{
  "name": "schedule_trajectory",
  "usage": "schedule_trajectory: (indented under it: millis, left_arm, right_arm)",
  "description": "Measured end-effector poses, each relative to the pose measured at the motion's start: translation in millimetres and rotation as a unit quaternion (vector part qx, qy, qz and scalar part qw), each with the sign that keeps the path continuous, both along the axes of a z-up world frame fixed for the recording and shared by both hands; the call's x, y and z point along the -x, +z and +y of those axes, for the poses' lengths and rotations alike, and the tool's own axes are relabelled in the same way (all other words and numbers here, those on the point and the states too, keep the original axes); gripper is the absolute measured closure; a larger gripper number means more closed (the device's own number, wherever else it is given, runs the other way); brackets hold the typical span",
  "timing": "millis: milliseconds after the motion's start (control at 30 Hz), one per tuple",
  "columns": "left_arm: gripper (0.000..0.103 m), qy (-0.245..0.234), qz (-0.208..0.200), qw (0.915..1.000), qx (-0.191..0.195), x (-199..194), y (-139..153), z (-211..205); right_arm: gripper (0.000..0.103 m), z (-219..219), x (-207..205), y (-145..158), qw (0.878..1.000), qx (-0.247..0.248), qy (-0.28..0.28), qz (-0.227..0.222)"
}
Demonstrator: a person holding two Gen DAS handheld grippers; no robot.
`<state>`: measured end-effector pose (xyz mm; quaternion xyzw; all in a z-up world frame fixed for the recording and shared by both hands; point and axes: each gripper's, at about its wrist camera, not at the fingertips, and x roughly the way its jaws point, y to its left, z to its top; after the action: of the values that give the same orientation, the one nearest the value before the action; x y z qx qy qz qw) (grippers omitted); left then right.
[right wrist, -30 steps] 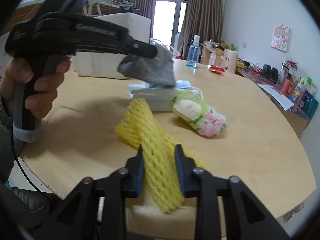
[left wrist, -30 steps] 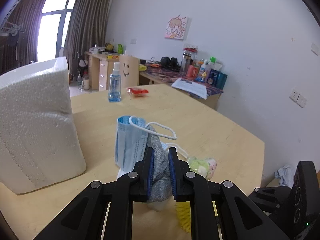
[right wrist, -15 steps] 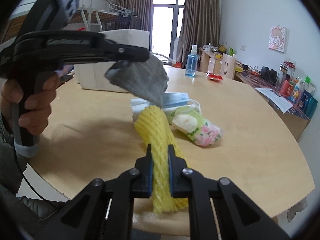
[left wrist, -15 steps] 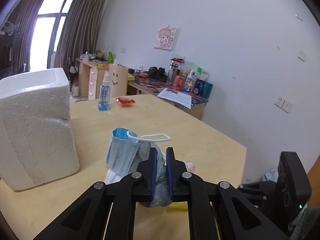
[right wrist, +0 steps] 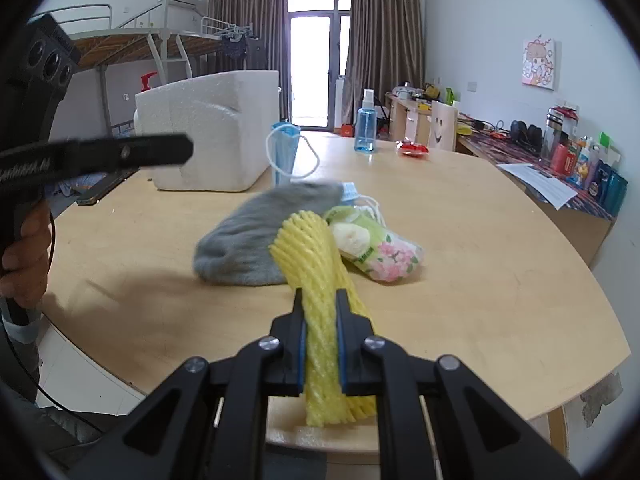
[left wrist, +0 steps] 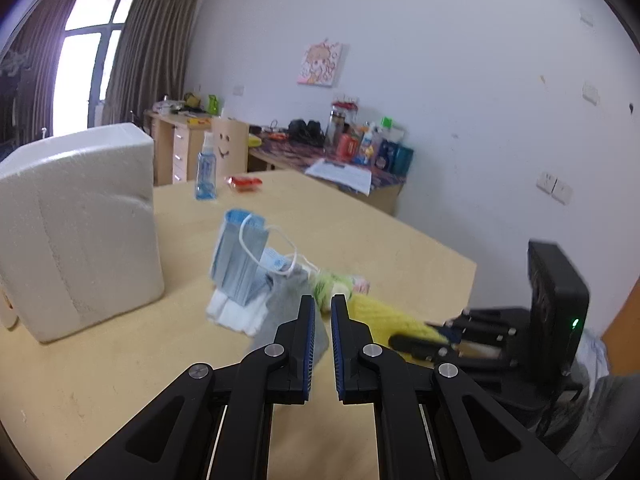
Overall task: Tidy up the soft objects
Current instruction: 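Close the right tool on the yellow foam net while the left tool lifts the sock, then lift the yellow net with the right tool while the left tool holds the sock up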
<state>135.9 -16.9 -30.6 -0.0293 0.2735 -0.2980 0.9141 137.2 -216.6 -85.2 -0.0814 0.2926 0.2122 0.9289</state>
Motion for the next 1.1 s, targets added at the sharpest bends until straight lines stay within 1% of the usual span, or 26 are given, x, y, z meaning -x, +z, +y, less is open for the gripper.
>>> schedule_trajectory:
  millis: [67, 100, 133, 200, 233, 300, 400, 600, 700, 767, 833, 867, 900, 933, 1000, 1100]
  left_arm:
    - [0.091, -0.005, 0.005, 0.9999, -0.010, -1.3, -4.2, -6.6]
    - [0.079, -0.002, 0.007, 0.9999, -0.014, -3.4, -6.7, -8.8]
    - [0.055, 0.001, 0.010, 0.9997, -0.021, -5.4, -9.6, -10.8]
    - [0.030, 0.009, 0.013, 0.9992, -0.036, -9.0, -15.6, -17.4]
    - [0.030, 0.009, 0.010, 0.9990, -0.043, -8.9, -17.5, -19.7]
    - [0.030, 0.007, 0.011, 0.9978, -0.066, -12.6, -23.5, -28.0]
    - [0.030, 0.016, 0.023, 0.9956, -0.089, -22.1, -33.1, -35.8]
    - [0.030, 0.037, 0.039, 0.9908, -0.124, -41.8, -47.2, -41.3]
    - [0.030, 0.038, 0.050, 0.9874, -0.145, -47.7, -54.2, -48.8]
    - [0.040, 0.044, 0.050, 0.9837, -0.167, -49.8, -58.4, -55.2]
    - [0.064, 0.041, 0.054, 0.9821, -0.176, -50.8, -60.5, -58.7]
    - [0.069, 0.041, 0.057, 0.9805, -0.183, -52.0, -62.5, -61.6]
    - [0.078, 0.041, 0.057, 0.9791, -0.191, -52.3, -63.3, -63.5]
    - [0.082, 0.039, 0.056, 0.9776, -0.199, -51.4, -64.7, -65.7]
    - [0.086, 0.031, 0.050, 0.9760, -0.210, -49.4, -65.2, -71.1]
    - [0.092, 0.021, 0.038, 0.9771, -0.208, -45.0, -61.2, -73.7]
  right_arm:
    - [0.088, -1.0, 1.5, 0.0, 1.000, -0.002, 0.000, 0.000]
    - [0.088, -1.5, 2.1, 0.4, 1.000, -0.003, -0.002, 0.000]
    - [0.088, -2.0, 2.7, 0.6, 1.000, -0.003, -0.002, 0.000]
    - [0.088, -3.5, 4.7, 1.2, 1.000, -0.004, -0.003, -0.002]
    - [0.088, -4.9, 5.7, 1.3, 1.000, -0.006, -0.003, -0.003]
    - [0.088, -7.7, 5.8, 1.3, 1.000, -0.007, -0.004, -0.003]
    - [0.088, -11.5, 7.1, 0.3, 1.000, -0.012, -0.008, -0.002]
    - [0.088, -21.0, 7.4, -2.3, 1.000, -0.019, -0.012, 0.000]
    - [0.088, -25.2, 4.7, -3.6, 1.000, -0.022, -0.013, 0.005]
    - [0.088, -26.6, 3.5, -3.6, 1.000, -0.022, -0.013, 0.007]
    - [0.088, -29.5, 3.0, -3.7, 1.000, -0.026, -0.013, 0.008]
    - [0.088, -30.5, 3.1, -4.2, 0.999, -0.028, -0.012, 0.008]
    - [0.088, -31.5, 3.1, -5.1, 0.999, -0.031, -0.012, 0.009]
    - [0.088, -31.6, 3.7, -6.3, 0.999, -0.032, -0.012, 0.010]
    - [0.088, -32.8, 3.8, -7.5, 0.999, -0.035, -0.013, 0.011]
    - [0.088, -34.6, 4.8, -7.5, 0.999, -0.040, -0.012, 0.011]
